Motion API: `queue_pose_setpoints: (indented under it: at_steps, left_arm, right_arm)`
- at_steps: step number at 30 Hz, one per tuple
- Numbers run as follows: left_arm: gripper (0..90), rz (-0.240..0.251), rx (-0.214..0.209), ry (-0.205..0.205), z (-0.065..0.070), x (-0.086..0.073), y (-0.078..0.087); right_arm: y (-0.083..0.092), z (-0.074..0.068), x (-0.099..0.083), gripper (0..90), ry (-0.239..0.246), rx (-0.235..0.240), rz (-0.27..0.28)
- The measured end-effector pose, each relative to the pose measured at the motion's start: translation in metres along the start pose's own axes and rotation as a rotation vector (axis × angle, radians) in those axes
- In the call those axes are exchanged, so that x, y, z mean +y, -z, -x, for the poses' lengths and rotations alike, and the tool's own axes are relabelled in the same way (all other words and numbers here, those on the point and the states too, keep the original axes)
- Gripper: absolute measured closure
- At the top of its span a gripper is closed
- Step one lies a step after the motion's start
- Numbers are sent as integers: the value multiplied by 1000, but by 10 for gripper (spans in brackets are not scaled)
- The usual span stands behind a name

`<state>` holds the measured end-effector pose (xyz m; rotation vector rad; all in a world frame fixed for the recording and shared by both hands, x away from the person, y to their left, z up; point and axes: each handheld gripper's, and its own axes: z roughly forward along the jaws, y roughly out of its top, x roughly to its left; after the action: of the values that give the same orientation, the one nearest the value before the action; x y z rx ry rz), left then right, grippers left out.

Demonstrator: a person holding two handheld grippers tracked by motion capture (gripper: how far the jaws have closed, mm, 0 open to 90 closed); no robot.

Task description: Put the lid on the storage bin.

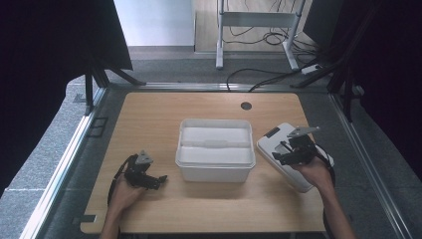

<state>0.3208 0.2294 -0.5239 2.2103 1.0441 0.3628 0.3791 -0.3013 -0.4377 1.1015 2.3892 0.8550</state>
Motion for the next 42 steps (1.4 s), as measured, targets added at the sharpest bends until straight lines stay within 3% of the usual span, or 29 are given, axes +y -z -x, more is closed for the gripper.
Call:
queue_pose_setpoints:
  at_steps: [3, 9, 13, 14, 18, 19, 20, 25, 32, 38, 42]
  left_arm:
    - [0, -2, -3, 6, 0, 0, 0]
    - [0, -2, -2, 7, 0, 0, 0]
    - [0, -2, -2, 8, 0, 0, 0]
    - [0, -2, -2, 8, 0, 0, 0]
    - [0, -3, -2, 9, 0, 0, 0]
    - [0, -3, -2, 9, 0, 0, 0]
    - [0, -3, -2, 10, 0, 0, 0]
    - [0, -4, -2, 10, 0, 0, 0]
    - [0, -4, -2, 10, 0, 0, 0]
    - [0, -4, -1, 11, 0, 0, 0]
    - [0, -4, -1, 12, 0, 0, 0]
  right_arm:
    - [-4, 11, -2, 140, -20, -22, -28]
    - [-13, 29, -12, 254, -45, -58, -84]
    - [-15, 38, -17, 419, -38, -82, -121]
    - [-15, 38, -17, 419, -38, -82, -121]
    - [-9, 43, -16, 537, -36, -68, -113]
    - [-6, 45, -13, 607, -31, -66, -119]
    - [-6, 45, -13, 607, -31, -66, -119]
    - [-3, 54, -7, 816, -21, -46, -155]
    - [0, 61, 0, 841, -2, -8, -192]
    - [17, 62, 9, 842, 9, 63, -161]
    - [27, 62, 14, 842, 24, 80, -152]
